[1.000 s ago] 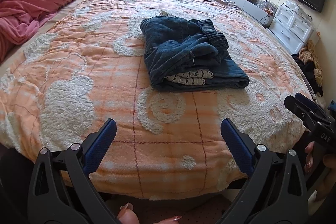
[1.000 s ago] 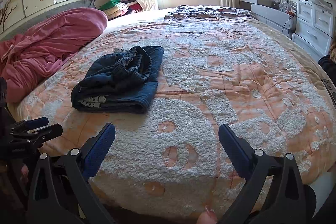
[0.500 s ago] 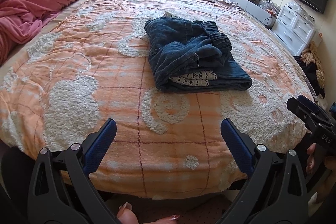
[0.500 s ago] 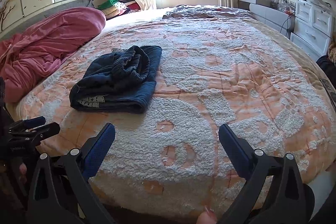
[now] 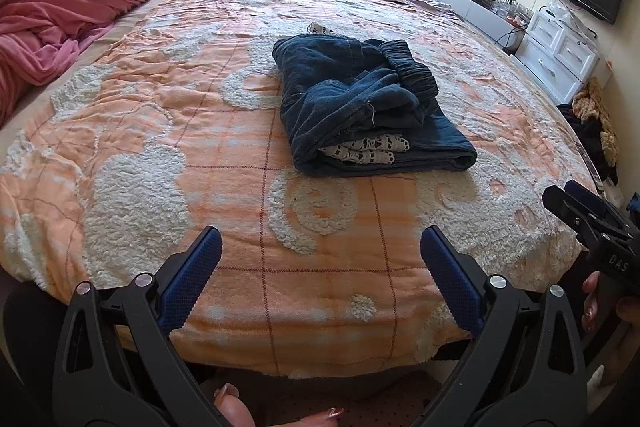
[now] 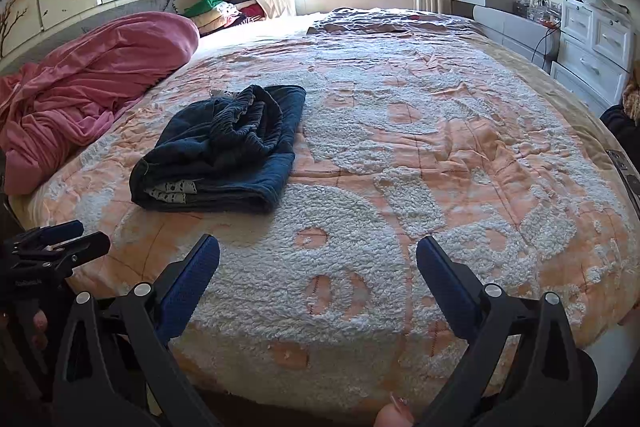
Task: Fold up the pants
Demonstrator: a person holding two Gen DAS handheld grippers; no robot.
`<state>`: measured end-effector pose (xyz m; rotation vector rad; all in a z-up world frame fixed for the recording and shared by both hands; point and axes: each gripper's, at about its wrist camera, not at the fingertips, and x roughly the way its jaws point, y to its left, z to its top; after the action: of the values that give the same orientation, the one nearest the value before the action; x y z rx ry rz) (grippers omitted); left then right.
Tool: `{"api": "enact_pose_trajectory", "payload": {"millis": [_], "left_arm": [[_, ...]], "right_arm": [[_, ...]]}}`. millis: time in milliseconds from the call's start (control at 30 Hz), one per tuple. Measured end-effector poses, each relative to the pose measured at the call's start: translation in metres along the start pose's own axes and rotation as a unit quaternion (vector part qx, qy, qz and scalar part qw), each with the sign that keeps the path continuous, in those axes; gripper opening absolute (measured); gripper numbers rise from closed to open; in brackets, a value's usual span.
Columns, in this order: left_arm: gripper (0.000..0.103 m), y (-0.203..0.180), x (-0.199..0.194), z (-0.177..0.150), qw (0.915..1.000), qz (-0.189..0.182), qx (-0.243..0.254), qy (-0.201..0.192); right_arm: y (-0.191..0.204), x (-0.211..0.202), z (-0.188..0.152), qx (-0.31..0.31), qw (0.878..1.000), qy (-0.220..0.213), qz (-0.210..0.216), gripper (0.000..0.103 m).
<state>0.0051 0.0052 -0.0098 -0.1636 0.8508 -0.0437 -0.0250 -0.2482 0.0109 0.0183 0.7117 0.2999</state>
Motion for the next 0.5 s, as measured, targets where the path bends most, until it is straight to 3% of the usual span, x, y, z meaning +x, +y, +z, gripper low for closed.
{"api": "enact_pose_trajectory", "payload": {"millis": [367,500], "left_arm": [[0.094,-0.0014,-0.001,0.0009,0.9998,0.019,-0.008,0.002],[0.094,-0.0032,-0.0044,0.0025,0.9999,0.009,-0.005,-0.002]], "right_arm": [[-0.0005,0.0029,-0.0015,0.0,1.0,0.005,-0.003,0.098],[-0.0009,0.005,-0.0026,-0.001,1.0,0.009,-0.006,0.098]]}}
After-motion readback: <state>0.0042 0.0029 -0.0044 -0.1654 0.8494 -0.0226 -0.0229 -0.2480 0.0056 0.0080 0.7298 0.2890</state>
